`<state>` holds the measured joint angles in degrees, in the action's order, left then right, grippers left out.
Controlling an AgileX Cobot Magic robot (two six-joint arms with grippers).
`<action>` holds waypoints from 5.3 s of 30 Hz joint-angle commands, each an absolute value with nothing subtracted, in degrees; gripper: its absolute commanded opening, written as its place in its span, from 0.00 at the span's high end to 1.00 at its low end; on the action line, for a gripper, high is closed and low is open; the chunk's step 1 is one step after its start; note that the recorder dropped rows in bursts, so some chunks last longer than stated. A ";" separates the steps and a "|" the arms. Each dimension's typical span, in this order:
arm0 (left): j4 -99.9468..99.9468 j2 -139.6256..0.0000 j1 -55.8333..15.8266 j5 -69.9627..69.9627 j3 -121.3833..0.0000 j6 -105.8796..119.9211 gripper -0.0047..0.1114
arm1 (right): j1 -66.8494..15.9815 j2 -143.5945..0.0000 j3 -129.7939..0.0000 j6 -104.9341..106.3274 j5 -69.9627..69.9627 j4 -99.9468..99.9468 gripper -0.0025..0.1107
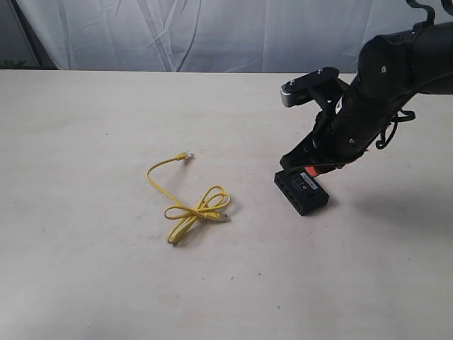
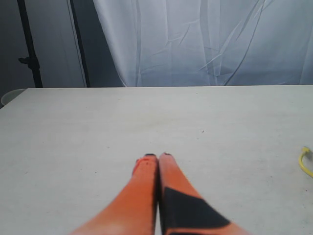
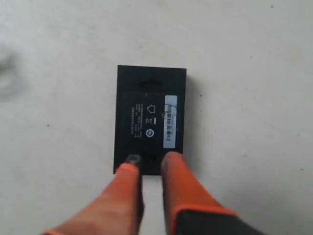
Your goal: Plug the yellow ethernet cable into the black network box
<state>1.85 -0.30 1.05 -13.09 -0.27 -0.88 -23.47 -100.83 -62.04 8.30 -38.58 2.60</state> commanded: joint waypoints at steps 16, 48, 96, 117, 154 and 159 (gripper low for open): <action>1.75 0.00 1.09 -12.41 0.00 -1.06 0.96 | -9.73 -105.40 -62.07 28.87 -38.86 28.76 0.98; 3.48 0.00 1.09 -12.41 0.00 -1.06 0.96 | -9.73 -105.53 -62.07 28.76 -36.29 30.06 0.98; 3.01 0.00 1.09 8.35 0.00 -1.79 0.96 | -9.73 -105.53 -62.07 28.76 -35.78 30.06 0.98; 2.04 -30.81 0.98 -17.14 -26.30 -1.26 0.96 | -9.73 -105.53 -62.07 28.47 -35.29 30.29 0.98; -7.08 -105.25 -23.66 -55.12 -85.73 12.39 0.96 | -4.03 -105.53 -62.18 38.17 -40.54 50.86 0.98; -6.88 -111.99 -25.31 -60.10 -90.39 12.39 0.96 | -4.03 -105.53 -62.18 38.17 -40.24 50.86 0.98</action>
<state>-7.16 -109.08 -24.29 -57.21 -88.40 12.85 -4.31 -105.62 -62.04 37.68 -40.74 50.48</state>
